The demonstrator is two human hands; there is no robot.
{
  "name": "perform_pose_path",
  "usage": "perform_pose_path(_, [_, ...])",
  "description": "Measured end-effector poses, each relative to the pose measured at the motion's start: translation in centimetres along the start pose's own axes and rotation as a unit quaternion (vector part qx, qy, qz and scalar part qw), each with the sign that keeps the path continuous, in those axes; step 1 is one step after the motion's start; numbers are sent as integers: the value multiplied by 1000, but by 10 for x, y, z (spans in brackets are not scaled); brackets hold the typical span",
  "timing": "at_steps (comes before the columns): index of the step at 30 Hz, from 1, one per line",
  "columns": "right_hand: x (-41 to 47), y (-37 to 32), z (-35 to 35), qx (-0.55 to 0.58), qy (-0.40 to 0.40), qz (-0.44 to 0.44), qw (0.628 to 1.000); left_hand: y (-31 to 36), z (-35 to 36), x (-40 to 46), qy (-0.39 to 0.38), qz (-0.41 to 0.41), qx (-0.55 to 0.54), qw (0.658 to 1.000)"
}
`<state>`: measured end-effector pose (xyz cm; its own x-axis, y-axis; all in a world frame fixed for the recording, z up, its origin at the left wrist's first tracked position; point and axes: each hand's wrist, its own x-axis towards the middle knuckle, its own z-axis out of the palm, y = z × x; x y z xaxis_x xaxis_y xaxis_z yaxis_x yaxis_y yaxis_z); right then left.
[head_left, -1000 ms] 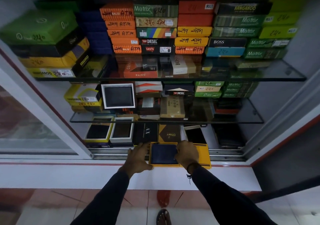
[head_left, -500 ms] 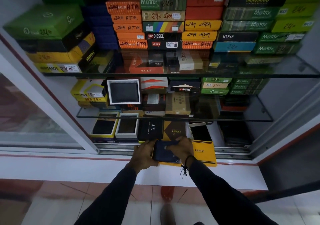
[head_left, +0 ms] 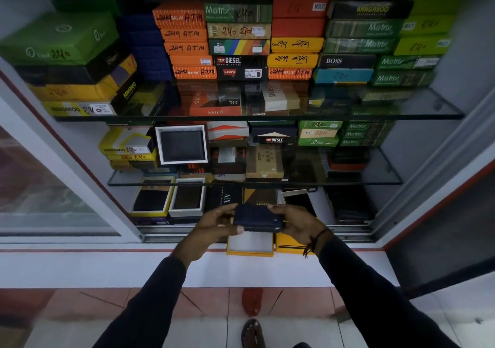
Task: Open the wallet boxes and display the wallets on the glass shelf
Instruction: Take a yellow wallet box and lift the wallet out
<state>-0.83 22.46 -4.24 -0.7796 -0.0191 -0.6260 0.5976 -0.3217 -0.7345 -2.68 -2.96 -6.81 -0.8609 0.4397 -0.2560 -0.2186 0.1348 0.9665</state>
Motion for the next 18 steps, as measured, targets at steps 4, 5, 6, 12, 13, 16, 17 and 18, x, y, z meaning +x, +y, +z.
perform_pose_path(4, [-11, 4, -4, 71, -35, 14, 997, 9, 3, 1, -20, -11, -26, 999])
perform_pose_path(5, [-13, 5, -6, 100, -42, 14, 994, 10, 3, 2, -23, -14, -37, 999])
perform_pose_path(6, [-14, 7, -8, 131, -47, 14, 990, 11, 4, 3, -19, -18, -56, 998])
perform_pose_path(12, [-22, 17, 7, 157, -140, 14, 977, 18, 29, 7, -29, -54, -204, 977])
perform_pose_path(13, [-22, 16, 11, 154, -148, 9, 977, 19, 32, 8, -32, -51, -215, 975])
perform_pose_path(16, [-24, 10, 15, 112, -145, -17, 983, 23, 32, 6, -40, -40, -236, 970])
perform_pose_path(17, [-25, 8, 14, 98, -144, -20, 984, 24, 30, 6, -47, -36, -238, 970])
perform_pose_path(18, [-25, 8, 13, 88, -146, -21, 985, 25, 28, 5, -54, -33, -241, 968])
